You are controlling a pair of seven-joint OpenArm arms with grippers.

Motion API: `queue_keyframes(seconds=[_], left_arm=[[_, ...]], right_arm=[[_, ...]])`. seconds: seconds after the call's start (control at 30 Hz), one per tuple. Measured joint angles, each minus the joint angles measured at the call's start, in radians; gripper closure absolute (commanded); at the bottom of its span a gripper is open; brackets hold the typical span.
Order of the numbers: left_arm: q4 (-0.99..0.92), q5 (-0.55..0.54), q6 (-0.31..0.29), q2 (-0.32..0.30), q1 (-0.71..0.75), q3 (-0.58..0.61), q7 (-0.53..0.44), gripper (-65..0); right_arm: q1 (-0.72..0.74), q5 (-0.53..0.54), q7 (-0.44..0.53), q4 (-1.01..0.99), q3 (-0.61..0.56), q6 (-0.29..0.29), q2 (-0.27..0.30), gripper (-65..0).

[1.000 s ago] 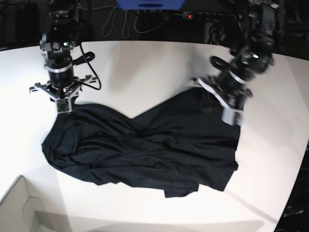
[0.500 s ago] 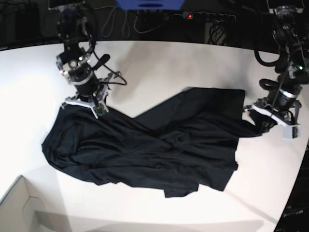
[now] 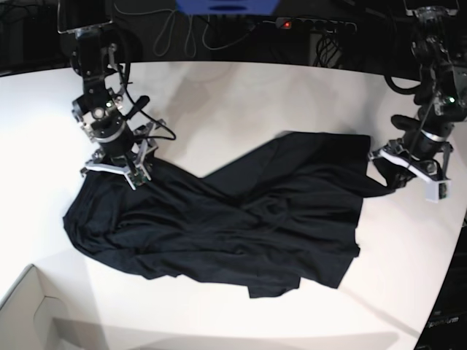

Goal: Layout the t-shirt on the table in an organized manner, then fold the t-shirt properly
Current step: 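Grasp the shirt's collar-side edge with both grippers and lift it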

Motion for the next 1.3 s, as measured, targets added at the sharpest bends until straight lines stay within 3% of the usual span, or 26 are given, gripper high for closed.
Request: queue_keyframes(seconds=[0.33, 0.43, 0.53, 0.6, 0.8, 0.93, 1.07, 1.3], left_arm=[[-0.029, 0.005, 0.001, 0.002, -0.033, -0.084, -0.001, 0.0], [-0.030, 0.004, 0.001, 0.002, -0.033, -0.088, 0.000, 0.0], [-0.032, 0.003, 0.001, 0.002, -0.035, -0.087, -0.002, -0.1], [-0.048, 0.004, 0.001, 0.002, -0.035, -0.087, -0.002, -0.1], [-0.055, -0.011, 0.000, 0.003, -0.051, -0.110, -0.001, -0.1], [-0.053, -0.003, 0.002, 0.006, -0.050, -0.141, -0.001, -0.1], [-0.053, -0.010, -0.001, 0.009, -0.048, -0.142, 0.003, -0.1], [-0.053, -0.005, 0.000, 0.085, 0.034, -0.141, 0.007, -0.1]], right_arm=[[0.028, 0.008, 0.007, -0.055, -0.138, 0.000, 0.033, -28.9], [0.075, 0.005, 0.011, -0.110, -0.137, 0.000, 0.034, -19.3], [0.101, 0.010, 0.031, -0.163, -0.137, -0.001, 0.034, -4.1], [0.112, 0.015, 0.048, -0.185, -0.137, -0.001, 0.033, 0.0], [0.051, 0.003, 0.026, -0.090, -0.066, 0.002, 0.065, 0.0], [-0.042, 0.004, 0.146, 0.035, 0.019, 0.001, 0.073, 0.0], [-0.106, 0.006, 0.200, 0.094, 0.090, 0.003, 0.072, 0.0], [-0.179, 0.006, 0.226, 0.096, 0.183, 0.008, 0.070, 0.0]])
